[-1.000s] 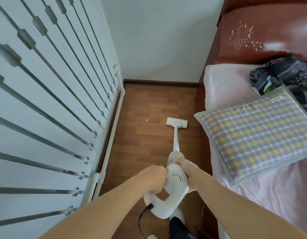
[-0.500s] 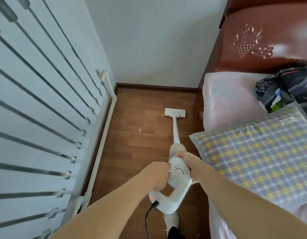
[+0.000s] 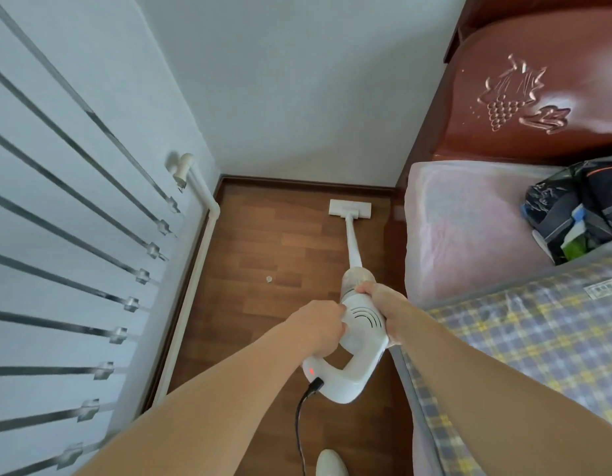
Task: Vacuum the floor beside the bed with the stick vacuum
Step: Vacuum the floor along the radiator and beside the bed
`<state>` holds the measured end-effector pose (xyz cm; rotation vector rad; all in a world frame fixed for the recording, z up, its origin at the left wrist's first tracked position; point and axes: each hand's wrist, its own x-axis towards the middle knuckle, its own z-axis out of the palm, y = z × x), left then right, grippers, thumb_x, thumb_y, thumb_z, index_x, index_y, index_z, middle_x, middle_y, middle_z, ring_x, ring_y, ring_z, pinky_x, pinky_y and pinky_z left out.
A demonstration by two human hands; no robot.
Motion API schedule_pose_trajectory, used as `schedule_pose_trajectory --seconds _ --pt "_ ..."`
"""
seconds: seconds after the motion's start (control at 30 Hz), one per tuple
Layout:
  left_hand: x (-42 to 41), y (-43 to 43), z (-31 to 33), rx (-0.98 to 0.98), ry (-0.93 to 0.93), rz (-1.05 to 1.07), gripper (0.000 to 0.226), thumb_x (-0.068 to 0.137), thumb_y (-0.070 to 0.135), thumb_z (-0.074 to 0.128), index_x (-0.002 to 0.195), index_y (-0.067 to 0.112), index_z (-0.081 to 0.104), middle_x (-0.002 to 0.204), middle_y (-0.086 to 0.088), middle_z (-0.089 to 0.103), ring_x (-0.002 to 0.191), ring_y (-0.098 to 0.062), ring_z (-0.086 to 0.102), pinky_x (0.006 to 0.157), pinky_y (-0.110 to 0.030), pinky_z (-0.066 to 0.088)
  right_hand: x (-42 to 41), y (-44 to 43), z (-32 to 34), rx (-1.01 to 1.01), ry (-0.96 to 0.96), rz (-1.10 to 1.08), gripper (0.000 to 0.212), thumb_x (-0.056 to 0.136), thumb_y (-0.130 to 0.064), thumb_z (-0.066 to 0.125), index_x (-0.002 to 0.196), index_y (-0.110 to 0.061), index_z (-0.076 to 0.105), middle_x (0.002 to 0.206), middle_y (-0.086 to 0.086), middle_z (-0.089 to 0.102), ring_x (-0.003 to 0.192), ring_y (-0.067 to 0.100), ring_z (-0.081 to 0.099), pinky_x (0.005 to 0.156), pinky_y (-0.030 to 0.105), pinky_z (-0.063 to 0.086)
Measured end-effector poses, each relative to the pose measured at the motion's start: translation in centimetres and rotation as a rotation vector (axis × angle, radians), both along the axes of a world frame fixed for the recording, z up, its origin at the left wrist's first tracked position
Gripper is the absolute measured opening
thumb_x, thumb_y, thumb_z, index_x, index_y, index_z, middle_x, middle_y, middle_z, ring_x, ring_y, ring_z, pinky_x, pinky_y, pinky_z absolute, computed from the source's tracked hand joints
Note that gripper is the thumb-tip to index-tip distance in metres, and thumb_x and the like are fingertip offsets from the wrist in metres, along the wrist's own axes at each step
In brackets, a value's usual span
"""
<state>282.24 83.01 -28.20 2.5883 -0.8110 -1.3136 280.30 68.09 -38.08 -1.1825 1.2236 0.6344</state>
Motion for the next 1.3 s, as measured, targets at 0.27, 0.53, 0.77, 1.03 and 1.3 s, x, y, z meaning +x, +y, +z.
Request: schedule_pose_trajectory --seconds 0.27,0.53,0.77,1.03,1.3 --pt "0.7 -2.1 -1.1 0.002 -0.01 -0.027 0.044 0.104 0.023 0.034 0.148 0.014 0.031 0.133 -0.008 0.052 0.101 -0.019 0.056 0.079 -0.025 0.044 0.7 -2.2 -0.3 -0.014 0.004 0.016 0.042 0.089 -0.041 0.071 0.118 -0.012 0.063 0.095 0.015 0.074 0.069 0.031 0.069 0.074 0.044 0.06" --pt "-1.9 0.5 -1.1 0.001 0.001 -0.034 0.047 0.104 0.022 0.037 0.149 0.017 0.029 0.132 -0.007 0.052 0.112 -0.021 0.057 0.081 -0.024 0.043 -2.3 0.3 -0.6 -0.016 0.025 0.003 0.047 0.084 -0.043 0.072 0.119 -0.012 0.064 0.104 0.016 0.078 0.079 0.033 0.073 0.085 0.049 0.062" --pt "-6.1 5.7 1.3 0.058 -0.046 -0.112 0.036 0.103 0.016 0.036 0.138 0.01 0.041 0.123 -0.012 0.057 0.107 -0.027 0.058 0.082 -0.032 0.047 -6.5 5.8 1.2 -0.023 0.054 0.021 0.043 0.085 -0.04 0.073 0.117 -0.012 0.064 0.1 0.016 0.076 0.074 0.033 0.072 0.066 0.043 0.061" --pt "-12.0 13.4 3.2 0.147 -0.05 -0.114 0.041 0.104 0.016 0.035 0.144 0.01 0.037 0.133 -0.011 0.052 0.118 -0.028 0.054 0.099 -0.036 0.046 -11.8 13.9 2.6 0.023 0.064 0.08 0.049 0.08 -0.043 0.075 0.12 -0.015 0.066 0.103 0.017 0.078 0.079 0.035 0.076 0.066 0.046 0.063" --pt "-20.0 20.6 5.4 0.176 -0.054 -0.14 0.038 0.104 0.016 0.035 0.14 0.01 0.041 0.132 -0.012 0.053 0.115 -0.028 0.055 0.085 -0.031 0.043 -20.0 21.3 6.0 0.027 0.077 0.124 0.043 0.083 -0.038 0.075 0.116 -0.012 0.067 0.101 0.018 0.077 0.08 0.037 0.074 0.076 0.052 0.061"
